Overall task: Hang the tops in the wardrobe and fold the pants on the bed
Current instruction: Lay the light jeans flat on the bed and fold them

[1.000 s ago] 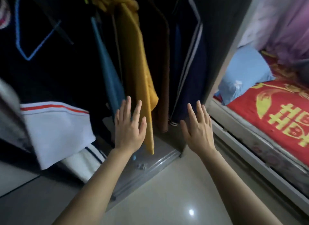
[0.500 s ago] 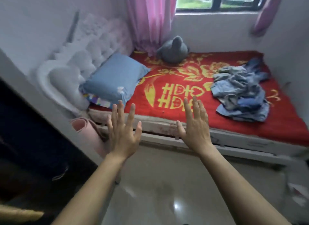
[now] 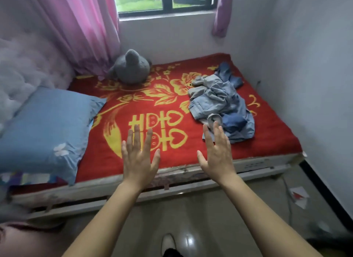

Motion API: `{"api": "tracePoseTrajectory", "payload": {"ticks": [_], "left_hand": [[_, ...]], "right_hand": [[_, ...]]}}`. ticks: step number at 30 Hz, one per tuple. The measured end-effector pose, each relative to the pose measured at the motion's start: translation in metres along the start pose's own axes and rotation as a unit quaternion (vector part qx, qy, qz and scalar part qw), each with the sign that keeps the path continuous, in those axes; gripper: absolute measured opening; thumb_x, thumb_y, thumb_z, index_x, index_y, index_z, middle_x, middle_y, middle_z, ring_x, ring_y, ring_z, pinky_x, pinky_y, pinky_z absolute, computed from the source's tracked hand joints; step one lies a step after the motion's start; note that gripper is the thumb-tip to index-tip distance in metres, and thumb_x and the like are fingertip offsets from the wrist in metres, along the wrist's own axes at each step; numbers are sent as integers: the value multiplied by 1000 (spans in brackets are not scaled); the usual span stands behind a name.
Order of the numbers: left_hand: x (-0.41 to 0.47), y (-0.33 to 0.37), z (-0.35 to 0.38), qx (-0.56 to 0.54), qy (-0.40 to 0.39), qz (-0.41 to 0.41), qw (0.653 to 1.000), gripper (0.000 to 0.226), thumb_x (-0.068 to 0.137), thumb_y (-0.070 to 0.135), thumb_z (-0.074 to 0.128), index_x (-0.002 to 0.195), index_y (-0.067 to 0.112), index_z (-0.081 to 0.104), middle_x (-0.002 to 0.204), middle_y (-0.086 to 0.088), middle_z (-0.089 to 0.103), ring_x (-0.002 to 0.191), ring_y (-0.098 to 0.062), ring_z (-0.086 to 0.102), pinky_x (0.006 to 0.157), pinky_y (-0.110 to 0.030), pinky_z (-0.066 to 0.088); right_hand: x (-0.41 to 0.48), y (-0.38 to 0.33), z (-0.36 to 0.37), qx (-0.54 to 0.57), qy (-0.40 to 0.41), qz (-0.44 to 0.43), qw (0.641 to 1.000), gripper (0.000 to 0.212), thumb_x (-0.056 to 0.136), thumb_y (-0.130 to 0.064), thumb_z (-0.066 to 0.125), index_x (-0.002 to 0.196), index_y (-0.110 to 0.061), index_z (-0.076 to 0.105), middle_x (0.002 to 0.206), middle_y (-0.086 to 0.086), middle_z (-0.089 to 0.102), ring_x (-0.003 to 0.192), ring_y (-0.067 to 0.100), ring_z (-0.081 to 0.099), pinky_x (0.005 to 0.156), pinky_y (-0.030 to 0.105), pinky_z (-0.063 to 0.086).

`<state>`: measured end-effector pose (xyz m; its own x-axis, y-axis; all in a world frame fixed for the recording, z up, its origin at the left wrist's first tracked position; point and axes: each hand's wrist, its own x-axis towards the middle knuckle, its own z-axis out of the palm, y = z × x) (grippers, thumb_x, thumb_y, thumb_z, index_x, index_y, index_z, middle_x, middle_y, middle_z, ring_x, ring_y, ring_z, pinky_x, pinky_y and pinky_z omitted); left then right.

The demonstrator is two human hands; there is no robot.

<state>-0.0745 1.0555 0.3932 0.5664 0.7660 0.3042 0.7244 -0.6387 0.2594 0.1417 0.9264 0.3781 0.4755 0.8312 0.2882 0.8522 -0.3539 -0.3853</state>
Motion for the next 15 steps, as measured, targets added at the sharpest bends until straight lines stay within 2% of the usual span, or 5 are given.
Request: {"api": "tracePoseTrajectory", "payload": {"ticks": [9,15], "left_hand": [[200,33,58,-22,-51,110,992,71,92,52,30,157,28,12,164,-6,-7,151,-27,-7,118,-57,7],[297,93,133,-10,-83,169,982,68,93,45,40,155,24,21,164,-10,2,151,-30,0,117,-58,15]], "right_hand": [[136,62,1,-38,42,79,995,98,85,-29,70,160,-22,6,165,15,-2,152,35,7,121,53,20],[199,155,14,-37,37,129,990,97,83,-27,71,159,-17,13,164,20,5,150,39,12,119,54,24]]}}
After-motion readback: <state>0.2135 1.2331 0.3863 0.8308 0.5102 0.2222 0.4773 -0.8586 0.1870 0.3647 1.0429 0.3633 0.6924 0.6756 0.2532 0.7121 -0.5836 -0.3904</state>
